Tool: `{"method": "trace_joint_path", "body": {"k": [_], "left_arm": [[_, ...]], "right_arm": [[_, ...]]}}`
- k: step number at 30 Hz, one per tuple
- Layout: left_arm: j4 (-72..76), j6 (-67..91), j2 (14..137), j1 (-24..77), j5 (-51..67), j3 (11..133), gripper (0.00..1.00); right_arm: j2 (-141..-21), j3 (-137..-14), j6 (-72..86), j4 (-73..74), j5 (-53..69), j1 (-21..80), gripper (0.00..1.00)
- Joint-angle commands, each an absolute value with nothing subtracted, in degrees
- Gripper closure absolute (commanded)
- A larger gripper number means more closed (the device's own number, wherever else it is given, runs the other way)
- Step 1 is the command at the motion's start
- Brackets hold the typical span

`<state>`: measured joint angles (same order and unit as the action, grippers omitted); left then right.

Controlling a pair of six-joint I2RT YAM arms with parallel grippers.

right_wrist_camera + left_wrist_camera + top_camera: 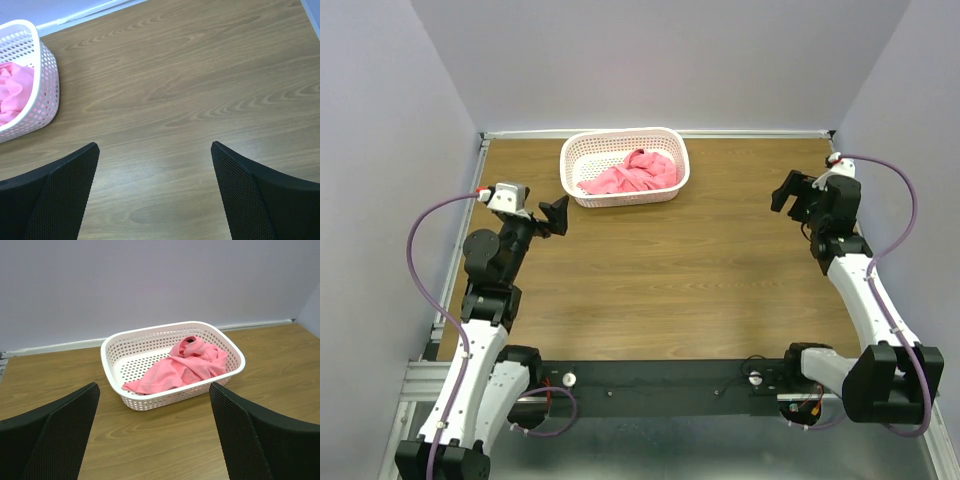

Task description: Fold and stack the t-shirts

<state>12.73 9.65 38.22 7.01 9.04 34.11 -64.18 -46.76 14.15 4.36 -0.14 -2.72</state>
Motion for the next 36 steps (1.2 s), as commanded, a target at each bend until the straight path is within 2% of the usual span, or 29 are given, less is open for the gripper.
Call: {"method": "trace_joint_path", "body": {"k": [1, 3, 4, 5, 10, 11, 12, 18, 19, 26, 32, 34, 35, 36], "left_arm": [[13.63, 9.67, 40.16, 7.21, 15.37, 36.21, 0.02], [13.01, 9.76, 41.04, 7.21, 15.56, 36.82, 0.02], [12.22, 9.76, 41.91, 7.21, 15.30, 37.17, 0.02], [11.87, 9.67, 42.10, 7.21, 14.86, 37.44, 0.02], [11.34, 9.58, 42.63, 7.21, 13.63, 37.53, 0.02], [11.34, 9.49, 42.71, 7.21, 13.36, 37.44, 0.02], [11.25, 9.49, 42.71, 7.21, 12.40, 37.44, 0.02], [10.28, 8.53, 42.98, 7.21, 9.23, 37.62, 0.02], [10.20, 8.35, 42.98, 7.21, 8.88, 37.62, 0.02], [9.93, 7.91, 43.94, 7.12, 8.96, 37.97, 0.02], [9.93, 7.91, 44.30, 7.12, 9.49, 38.06, 0.02], [9.93, 7.91, 44.38, 7.12, 9.67, 38.06, 0.02], [9.93, 7.91, 44.30, 7.12, 9.75, 38.14, 0.02], [9.93, 7.82, 44.30, 7.12, 9.67, 38.06, 0.02]], "right_arm": [[-61.79, -46.94, 9.36, 2.73, 5.85, -2.81, 0.00], [-61.87, -45.18, 2.67, 1.76, 22.61, -2.72, 0.00], [-63.18, -44.22, -7.37, 1.58, 38.16, -2.12, 0.00], [-64.06, -44.91, -11.47, 3.58, 42.41, -0.89, 0.00], [-76.70, -57.89, -27.83, 15.80, 41.93, 10.62, 0.00], [-83.78, -60.70, -28.47, 17.13, 39.23, 13.51, 0.00], [-86.98, -67.52, -29.00, 19.49, 36.85, 14.75, 0.00], [-110.07, -87.78, -32.87, 21.18, 22.87, 22.58, 0.00], [-112.48, -93.98, -32.78, 21.09, 20.85, 23.28, 0.00], [-129.80, -116.15, -23.39, 21.09, 11.09, 27.07, 0.00], [-139.99, -125.15, -15.48, 22.15, 13.26, 27.60, 0.02], [-141.32, -127.26, -14.42, 22.59, 13.88, 27.95, 0.20], [-141.68, -128.40, -13.28, 22.85, 14.23, 28.04, 0.36], [-141.77, -130.67, -12.75, 23.11, 14.33, 28.04, 0.69]]}}
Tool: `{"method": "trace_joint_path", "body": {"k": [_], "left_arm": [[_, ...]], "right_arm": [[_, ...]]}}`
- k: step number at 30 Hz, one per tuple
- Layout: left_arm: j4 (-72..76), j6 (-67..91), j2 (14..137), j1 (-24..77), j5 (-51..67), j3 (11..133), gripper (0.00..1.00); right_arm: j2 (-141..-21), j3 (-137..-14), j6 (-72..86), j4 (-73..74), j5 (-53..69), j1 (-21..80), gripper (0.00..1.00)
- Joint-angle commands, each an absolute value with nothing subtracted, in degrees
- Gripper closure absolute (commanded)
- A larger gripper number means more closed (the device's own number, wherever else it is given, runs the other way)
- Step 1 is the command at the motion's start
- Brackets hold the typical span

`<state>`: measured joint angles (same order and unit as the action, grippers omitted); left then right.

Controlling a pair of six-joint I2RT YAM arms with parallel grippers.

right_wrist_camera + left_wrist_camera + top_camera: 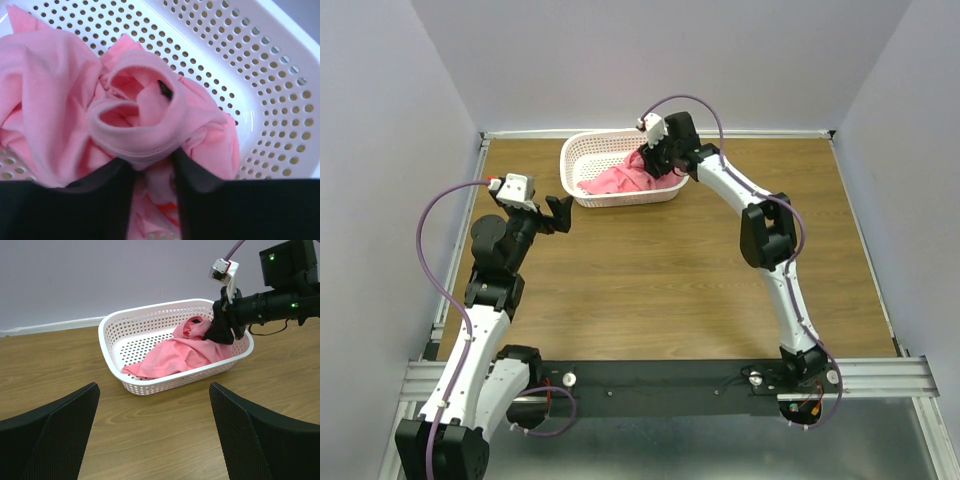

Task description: Fold and stack the t-shirts

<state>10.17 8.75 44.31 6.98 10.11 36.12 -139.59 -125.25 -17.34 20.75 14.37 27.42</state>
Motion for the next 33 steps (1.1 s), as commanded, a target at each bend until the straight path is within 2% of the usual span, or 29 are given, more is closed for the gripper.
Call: {"method": "trace_joint_path", "body": {"k": [1, 2, 3, 11, 15, 24, 33], "left_arm": [[9.93, 7.82, 44.30, 7.12, 9.67, 38.14, 0.02], [9.84, 7.91, 44.30, 7.03, 9.41, 38.06, 0.02], [9.84, 7.82, 44.30, 7.12, 9.32, 37.97, 0.02], [9.84, 7.82, 43.86, 7.12, 9.32, 38.06, 0.02], [9.84, 7.82, 43.51, 7.12, 8.97, 37.97, 0.02], [9.84, 7.91, 43.42, 7.12, 8.44, 37.79, 0.02], [9.67, 7.82, 43.42, 7.12, 8.00, 37.62, 0.02]], "right_arm": [[-141.33, -131.82, -11.96, 23.38, 14.33, 28.12, 0.81], [-139.15, -132.62, -11.61, 23.47, 14.67, 28.04, 0.97], [-139.13, -133.32, -11.08, 23.38, 15.29, 28.04, 0.99], [-119.46, -142.90, -0.18, 23.47, 24.08, 28.04, 0.99], [-111.20, -143.26, 3.34, 24.78, 28.38, 28.04, 1.00], [-97.40, -137.73, 3.16, 26.19, 31.73, 28.04, 0.99], [-92.38, -127.90, 0.97, 26.10, 31.90, 28.04, 0.99]]}}
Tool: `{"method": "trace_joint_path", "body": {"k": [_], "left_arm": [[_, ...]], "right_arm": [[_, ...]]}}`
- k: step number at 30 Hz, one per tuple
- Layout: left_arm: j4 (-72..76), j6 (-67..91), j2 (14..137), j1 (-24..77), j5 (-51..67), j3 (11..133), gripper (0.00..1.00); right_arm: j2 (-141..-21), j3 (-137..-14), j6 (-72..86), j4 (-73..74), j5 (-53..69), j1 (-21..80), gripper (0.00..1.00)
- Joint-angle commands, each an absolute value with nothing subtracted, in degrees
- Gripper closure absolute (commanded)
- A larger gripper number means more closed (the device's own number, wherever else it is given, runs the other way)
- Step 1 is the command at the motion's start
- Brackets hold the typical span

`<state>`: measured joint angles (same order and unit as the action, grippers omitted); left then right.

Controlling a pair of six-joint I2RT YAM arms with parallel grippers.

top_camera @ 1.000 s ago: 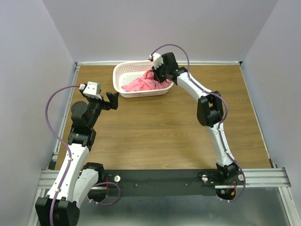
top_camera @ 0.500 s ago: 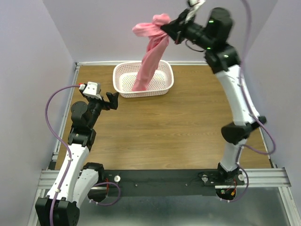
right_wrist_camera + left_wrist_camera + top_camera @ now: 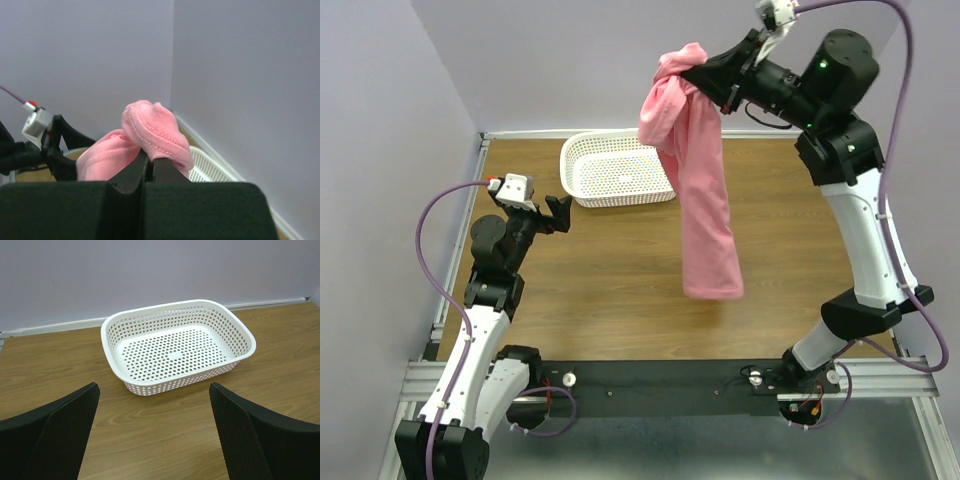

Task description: Fold and stack the t-shirts

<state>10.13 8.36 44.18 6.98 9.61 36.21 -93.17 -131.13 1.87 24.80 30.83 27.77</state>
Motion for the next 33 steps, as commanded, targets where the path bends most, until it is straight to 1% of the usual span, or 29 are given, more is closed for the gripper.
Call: {"method": "trace_joint_path", "body": {"k": [1, 10, 15, 21, 22, 24, 26, 28, 30, 31, 33], "left_arm": [[9.67, 7.74, 43.42, 7.12, 8.00, 37.62, 0.02], [9.67, 7.74, 43.07, 7.12, 8.35, 37.71, 0.02], [9.67, 7.82, 43.07, 7.12, 8.70, 37.71, 0.02], [9.67, 7.91, 42.98, 7.12, 8.79, 37.71, 0.02], [9.67, 8.00, 43.07, 7.12, 8.79, 37.71, 0.02], [9.67, 7.91, 42.89, 7.21, 8.79, 37.79, 0.02], [9.67, 7.91, 42.80, 7.21, 8.79, 37.71, 0.02], [9.67, 8.00, 42.98, 7.21, 8.88, 37.62, 0.02], [9.67, 8.00, 43.07, 7.21, 8.88, 37.70, 0.02], [9.67, 8.00, 43.07, 7.21, 8.88, 37.62, 0.02], [9.67, 8.09, 43.24, 7.29, 8.88, 37.62, 0.02]], "right_arm": [[-91.50, -126.92, 0.53, 26.10, 32.08, 28.04, 0.99], [-84.47, -113.39, -9.75, 28.65, 39.55, 27.77, 0.99], [-79.64, -105.39, -15.37, 30.49, 41.39, 25.49, 0.99], [-75.24, -97.92, -18.19, 31.11, 40.43, 23.03, 0.96], [-74.80, -96.95, -18.37, 31.11, 40.26, 22.68, 0.93], [-73.66, -94.15, -18.72, 31.03, 39.38, 21.27, 0.90], [-72.34, -91.86, -19.16, 30.68, 37.27, 19.87, 0.83], [-71.29, -87.47, -19.25, 30.15, 35.43, 18.29, 0.62], [-70.14, -83.69, -17.85, 27.88, 31.15, 16.62, 0.25], [-69.09, -79.93, -17.15, 27.08, 29.72, 15.57, 0.00], [-67.95, -76.04, -13.64, 23.40, 26.65, 10.92, 0.00]]}}
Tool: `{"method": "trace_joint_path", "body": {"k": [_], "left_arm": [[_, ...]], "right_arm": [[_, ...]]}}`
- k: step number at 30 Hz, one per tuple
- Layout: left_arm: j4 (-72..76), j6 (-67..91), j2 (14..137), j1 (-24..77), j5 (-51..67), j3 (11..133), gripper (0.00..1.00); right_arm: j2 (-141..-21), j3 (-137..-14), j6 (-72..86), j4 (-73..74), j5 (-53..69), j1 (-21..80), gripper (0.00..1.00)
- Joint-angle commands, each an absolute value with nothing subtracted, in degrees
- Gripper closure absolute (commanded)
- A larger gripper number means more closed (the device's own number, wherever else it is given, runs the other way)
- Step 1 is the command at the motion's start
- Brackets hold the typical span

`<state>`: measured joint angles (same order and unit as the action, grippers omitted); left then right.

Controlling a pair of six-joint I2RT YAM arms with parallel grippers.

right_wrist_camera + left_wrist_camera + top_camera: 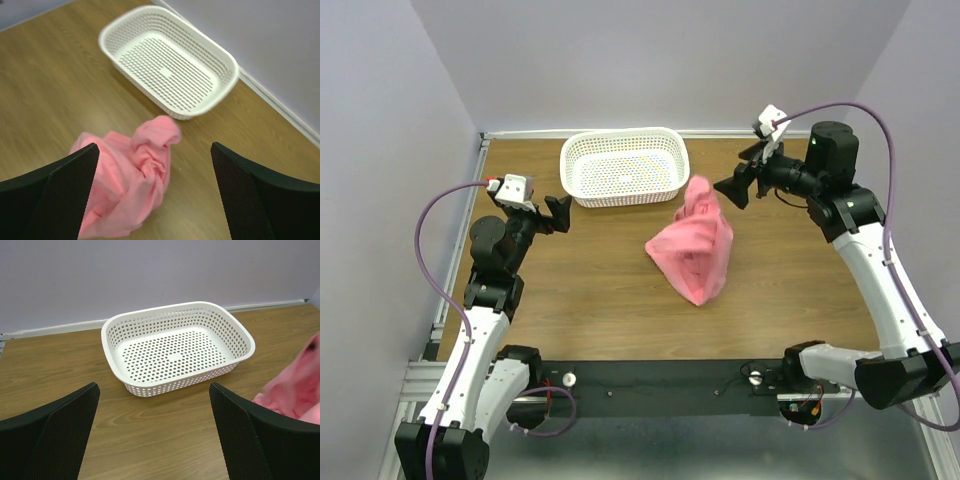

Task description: Fold and stack the t-shirts

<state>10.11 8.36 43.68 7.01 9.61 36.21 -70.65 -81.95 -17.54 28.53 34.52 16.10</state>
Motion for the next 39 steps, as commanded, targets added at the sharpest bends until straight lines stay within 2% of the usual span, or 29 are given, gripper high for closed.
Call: {"method": "trace_joint_path", "body": {"k": [1, 5, 6, 11, 15, 19, 22, 31, 36, 39], "left_arm": [[9.67, 8.09, 43.24, 7.29, 8.79, 37.62, 0.02], [9.84, 8.26, 43.50, 7.47, 8.79, 37.44, 0.02], [9.93, 8.17, 43.59, 7.47, 8.88, 37.35, 0.02], [10.37, 8.00, 46.31, 7.65, 9.85, 37.44, 0.03], [11.25, 5.81, 50.44, 10.70, 5.73, 39.54, 0.06], [11.43, -5.41, 58.43, 19.40, 1.77, 44.02, 0.07], [9.41, -20.36, 66.78, 24.85, -0.97, 48.07, 0.05], [5.64, -47.69, 86.19, 27.95, 13.09, 56.07, 0.05], [-3.15, -51.23, 97.54, 28.12, 11.78, 66.16, 0.17], [-5.71, -51.68, 103.17, 28.12, 9.41, 72.05, 0.18]], "right_arm": [[-67.07, -73.24, -11.80, 21.64, 26.98, 8.81, 0.00], [-66.62, -51.05, -0.29, 7.67, 41.98, -4.09, 0.00], [-66.80, -49.50, -0.18, 4.43, 47.84, -5.70, 0.00], [-67.86, -48.60, -0.96, 4.66, 55.97, -8.35, 0.00], [-67.24, -47.73, -3.69, 4.48, 58.09, -8.35, 0.00], [-67.68, -47.29, -6.59, 4.48, 61.34, -8.35, 0.04], [-66.54, -46.32, -9.22, 4.57, 62.14, -8.35, 0.04], [-65.39, -46.41, -9.32, 4.57, 61.70, -8.35, 0.03], [-65.66, -46.49, -8.88, 4.48, 62.40, -8.44, 0.03], [-65.74, -46.41, -8.79, 4.57, 63.37, -8.44, 0.03]]}}
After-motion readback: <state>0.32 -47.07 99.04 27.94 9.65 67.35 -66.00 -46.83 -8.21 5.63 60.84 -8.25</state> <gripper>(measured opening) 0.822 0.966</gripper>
